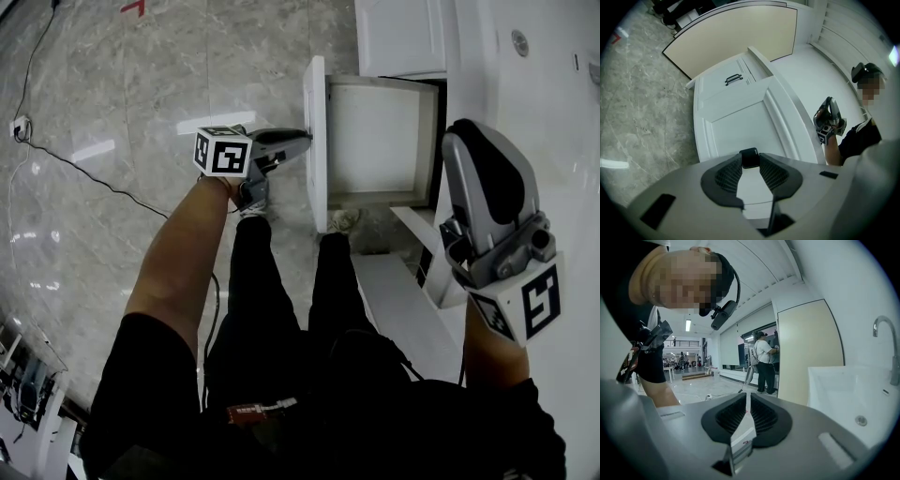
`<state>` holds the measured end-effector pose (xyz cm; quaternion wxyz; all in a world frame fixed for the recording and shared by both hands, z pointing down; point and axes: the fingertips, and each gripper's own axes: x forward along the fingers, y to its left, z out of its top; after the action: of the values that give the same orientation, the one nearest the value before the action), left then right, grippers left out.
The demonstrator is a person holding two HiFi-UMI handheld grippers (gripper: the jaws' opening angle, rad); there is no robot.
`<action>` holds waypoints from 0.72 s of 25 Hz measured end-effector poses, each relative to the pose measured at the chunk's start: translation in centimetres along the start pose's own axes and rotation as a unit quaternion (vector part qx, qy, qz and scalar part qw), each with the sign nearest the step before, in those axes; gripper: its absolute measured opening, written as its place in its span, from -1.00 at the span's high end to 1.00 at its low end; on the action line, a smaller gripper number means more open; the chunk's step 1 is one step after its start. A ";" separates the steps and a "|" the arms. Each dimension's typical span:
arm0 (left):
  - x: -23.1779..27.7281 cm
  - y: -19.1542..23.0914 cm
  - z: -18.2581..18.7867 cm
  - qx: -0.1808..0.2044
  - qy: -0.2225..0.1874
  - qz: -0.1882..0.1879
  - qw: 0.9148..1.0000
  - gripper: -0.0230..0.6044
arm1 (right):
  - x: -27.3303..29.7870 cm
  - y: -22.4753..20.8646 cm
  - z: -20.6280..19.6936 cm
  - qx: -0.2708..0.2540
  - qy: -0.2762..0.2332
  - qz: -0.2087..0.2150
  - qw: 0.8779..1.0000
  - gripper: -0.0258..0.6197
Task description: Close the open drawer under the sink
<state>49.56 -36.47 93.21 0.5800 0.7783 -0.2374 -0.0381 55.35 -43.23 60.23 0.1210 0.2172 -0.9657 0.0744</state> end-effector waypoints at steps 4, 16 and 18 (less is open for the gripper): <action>0.0 -0.1 -0.1 -0.002 0.008 0.001 1.000 0.56 | -0.6 -0.3 0.2 0.001 -0.004 -0.007 1.000 0.90; 0.3 -0.4 -0.2 -0.013 0.016 0.001 1.000 0.56 | -2.5 -0.8 1.6 -0.003 -0.021 -0.033 0.999 0.90; 1.5 -0.9 0.0 -0.008 0.015 0.003 1.000 0.56 | -3.8 -1.7 1.5 -0.003 -0.024 -0.040 0.999 0.90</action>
<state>51.15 -36.90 92.68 0.5897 0.7736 -0.2303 -0.0263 59.13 -43.53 57.95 0.1014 0.2567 -0.9592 0.0618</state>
